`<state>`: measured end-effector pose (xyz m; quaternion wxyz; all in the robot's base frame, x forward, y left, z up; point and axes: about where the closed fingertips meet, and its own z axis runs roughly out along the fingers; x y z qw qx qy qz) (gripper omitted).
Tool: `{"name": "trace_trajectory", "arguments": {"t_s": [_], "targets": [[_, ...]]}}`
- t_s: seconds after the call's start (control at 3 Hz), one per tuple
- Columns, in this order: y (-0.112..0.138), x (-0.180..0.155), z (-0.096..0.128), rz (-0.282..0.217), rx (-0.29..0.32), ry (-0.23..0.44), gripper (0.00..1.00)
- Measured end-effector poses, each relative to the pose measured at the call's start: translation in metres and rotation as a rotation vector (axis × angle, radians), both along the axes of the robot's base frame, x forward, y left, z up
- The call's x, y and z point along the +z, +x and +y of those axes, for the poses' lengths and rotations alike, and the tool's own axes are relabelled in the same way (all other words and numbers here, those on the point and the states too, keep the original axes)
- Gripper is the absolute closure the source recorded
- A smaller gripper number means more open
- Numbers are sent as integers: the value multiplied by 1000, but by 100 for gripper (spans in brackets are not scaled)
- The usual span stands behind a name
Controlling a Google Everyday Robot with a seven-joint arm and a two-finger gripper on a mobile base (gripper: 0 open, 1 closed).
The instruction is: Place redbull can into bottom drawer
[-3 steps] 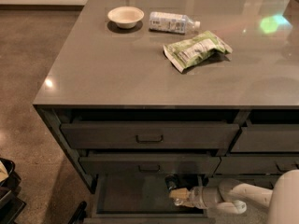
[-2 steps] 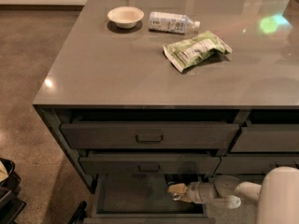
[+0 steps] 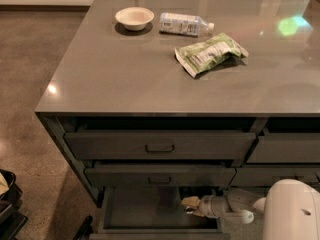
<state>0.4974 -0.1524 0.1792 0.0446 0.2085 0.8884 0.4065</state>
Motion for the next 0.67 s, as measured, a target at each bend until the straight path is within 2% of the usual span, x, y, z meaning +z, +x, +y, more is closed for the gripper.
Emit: {"name": "trace_trajectory", "arguments": {"t_s": [0.33, 0.67], "targets": [[0, -1, 0, 0, -1, 0, 81], [0, -1, 0, 0, -1, 0, 58]]}}
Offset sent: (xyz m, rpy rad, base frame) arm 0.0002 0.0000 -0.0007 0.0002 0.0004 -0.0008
